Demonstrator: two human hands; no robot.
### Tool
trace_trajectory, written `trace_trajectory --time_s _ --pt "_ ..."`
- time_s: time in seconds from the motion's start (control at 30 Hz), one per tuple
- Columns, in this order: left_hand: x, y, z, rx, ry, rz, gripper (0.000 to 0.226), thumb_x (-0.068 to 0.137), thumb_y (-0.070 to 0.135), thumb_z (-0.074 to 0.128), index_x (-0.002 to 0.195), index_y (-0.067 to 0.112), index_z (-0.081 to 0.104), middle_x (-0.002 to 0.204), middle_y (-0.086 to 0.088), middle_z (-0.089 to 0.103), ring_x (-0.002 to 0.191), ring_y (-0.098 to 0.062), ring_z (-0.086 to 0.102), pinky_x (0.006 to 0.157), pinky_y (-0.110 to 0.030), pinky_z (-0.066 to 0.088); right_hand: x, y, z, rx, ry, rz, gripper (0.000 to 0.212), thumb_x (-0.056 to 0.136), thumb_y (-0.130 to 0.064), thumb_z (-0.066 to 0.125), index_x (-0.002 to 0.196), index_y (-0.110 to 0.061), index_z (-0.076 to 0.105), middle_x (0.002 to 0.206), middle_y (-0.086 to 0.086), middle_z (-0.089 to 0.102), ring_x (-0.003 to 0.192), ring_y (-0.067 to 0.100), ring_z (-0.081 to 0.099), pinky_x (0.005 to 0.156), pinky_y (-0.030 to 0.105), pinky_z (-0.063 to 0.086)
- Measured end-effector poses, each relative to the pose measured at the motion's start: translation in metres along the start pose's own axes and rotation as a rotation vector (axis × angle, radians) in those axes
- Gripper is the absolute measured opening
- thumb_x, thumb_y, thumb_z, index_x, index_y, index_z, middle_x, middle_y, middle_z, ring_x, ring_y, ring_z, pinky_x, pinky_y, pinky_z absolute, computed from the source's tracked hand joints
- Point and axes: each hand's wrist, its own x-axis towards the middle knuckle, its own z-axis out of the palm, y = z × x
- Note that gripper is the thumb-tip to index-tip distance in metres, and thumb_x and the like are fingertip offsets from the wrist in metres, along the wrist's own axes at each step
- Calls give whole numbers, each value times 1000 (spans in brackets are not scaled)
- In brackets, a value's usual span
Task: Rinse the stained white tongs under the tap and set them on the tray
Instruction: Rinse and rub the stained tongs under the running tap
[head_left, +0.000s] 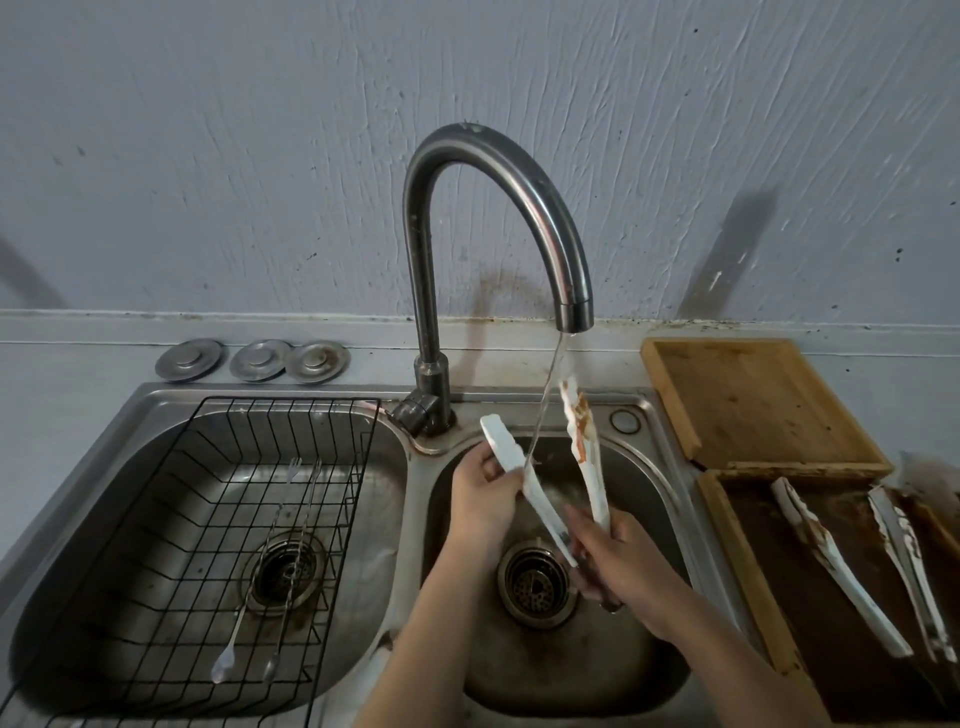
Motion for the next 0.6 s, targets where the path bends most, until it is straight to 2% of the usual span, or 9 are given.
trace_trajectory --time_s 0.07,0.17,0.23,0.3,0.4,0.43,0.5,0.57,0.6 --pt "9 -1 6 -62 -24 -59 34 80 -12 58 111 4 59 99 -12 70 95 -27 69 82 -44 57 -3 -1 -3 3 29 -19 38 86 -47 52 71 -12 54 45 -4 52 36 9 43 37 20 36" --pt "20 3 11 -165 8 -103 42 82 -16 53 118 5 50 101 -8 64 84 -22 71 64 -36 60 -8 -2 -5 -37 33 -24 33 89 -43 52 77 -12 54 48 -3 49 38 9 42 37 20 35" --pt "27 6 15 -177 83 -121 36 87 -13 48 118 4 48 100 -12 63 79 -25 71 55 -32 59 -9 -3 -2 -35 28 -28 30 90 -40 51 81 -12 54 52 -3 49 38 8 41 37 21 35" --pt "29 7 24 -190 156 -145 28 93 -5 42 119 1 49 104 -16 66 79 -26 71 55 -32 59 -8 -5 4 -61 64 -24 25 90 -40 51 88 -16 55 60 2 52 39 7 43 38 21 36" --pt "15 -3 39 -157 204 -159 22 91 -1 38 109 4 52 100 -16 68 67 -16 66 47 -21 52 -7 -5 13 2 117 20 27 90 -46 49 95 -20 55 61 4 55 37 10 42 35 21 34" --pt "8 -7 43 -90 167 -177 23 88 -3 39 106 6 51 97 -14 68 66 -14 63 48 -20 51 -8 -4 14 41 125 26 31 89 -50 49 94 -21 55 56 3 53 36 11 40 34 21 32" --pt "-4 -11 45 30 57 -251 26 86 -5 40 107 8 47 88 -6 65 70 -13 60 63 -27 56 -9 -4 14 80 136 27 40 86 -56 49 94 -18 56 49 -1 49 35 11 37 34 20 29" --pt "3 -4 35 -35 -11 -363 26 86 -9 40 107 5 48 84 -7 61 73 -17 58 76 -37 55 -9 -3 12 66 137 21 41 89 -51 50 98 -12 56 48 -1 47 34 10 36 34 21 29" --pt "9 4 27 -130 -27 -398 27 84 -13 39 101 3 51 81 -9 58 71 -18 56 72 -37 53 -8 -2 13 56 136 16 38 91 -46 50 99 -10 55 51 0 47 34 9 36 34 21 30"
